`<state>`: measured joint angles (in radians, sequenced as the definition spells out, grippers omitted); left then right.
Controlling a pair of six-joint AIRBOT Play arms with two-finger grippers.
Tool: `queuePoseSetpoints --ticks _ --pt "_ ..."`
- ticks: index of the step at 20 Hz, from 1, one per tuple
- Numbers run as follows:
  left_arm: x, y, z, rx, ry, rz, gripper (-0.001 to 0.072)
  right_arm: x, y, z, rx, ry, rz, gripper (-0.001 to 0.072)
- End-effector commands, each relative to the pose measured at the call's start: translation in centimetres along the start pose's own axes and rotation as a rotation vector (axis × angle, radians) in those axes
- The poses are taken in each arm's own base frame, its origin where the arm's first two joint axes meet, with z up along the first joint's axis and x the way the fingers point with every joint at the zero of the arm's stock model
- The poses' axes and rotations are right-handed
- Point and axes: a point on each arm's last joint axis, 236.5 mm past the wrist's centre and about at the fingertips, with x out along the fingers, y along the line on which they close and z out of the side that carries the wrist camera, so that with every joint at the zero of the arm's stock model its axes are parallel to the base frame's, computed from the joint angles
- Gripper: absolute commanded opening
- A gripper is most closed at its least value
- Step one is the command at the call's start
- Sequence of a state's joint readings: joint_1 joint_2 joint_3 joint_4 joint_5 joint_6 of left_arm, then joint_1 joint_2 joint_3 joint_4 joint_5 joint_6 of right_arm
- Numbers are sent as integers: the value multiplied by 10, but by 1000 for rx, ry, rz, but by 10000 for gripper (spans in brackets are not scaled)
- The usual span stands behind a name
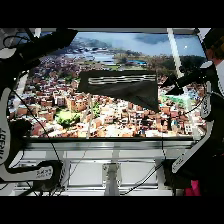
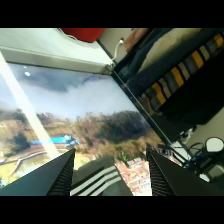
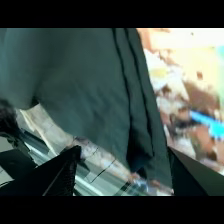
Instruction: Fold the clothes and pants, and hang the long-sleeved shirts on hangers.
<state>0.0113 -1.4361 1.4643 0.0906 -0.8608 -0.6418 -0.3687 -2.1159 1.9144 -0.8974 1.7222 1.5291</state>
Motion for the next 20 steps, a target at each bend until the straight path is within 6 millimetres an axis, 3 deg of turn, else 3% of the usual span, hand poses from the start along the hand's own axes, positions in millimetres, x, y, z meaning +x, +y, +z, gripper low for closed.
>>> queuePoseSetpoints --ticks 1,5,9,20 --pt "4 -13 -5 18 16 -18 515 7 -15 14 -19 -39 -50 632" --pt "8 -19 -8 19 23 -30 515 11 -21 17 -3 -42 -68 631" --pt "10 -22 -10 19 27 -37 515 31 -19 15 7 -2 -84 631" --pt "10 -30 -16 19 53 -70 515 91 25 -1 -104 95 -128 616"
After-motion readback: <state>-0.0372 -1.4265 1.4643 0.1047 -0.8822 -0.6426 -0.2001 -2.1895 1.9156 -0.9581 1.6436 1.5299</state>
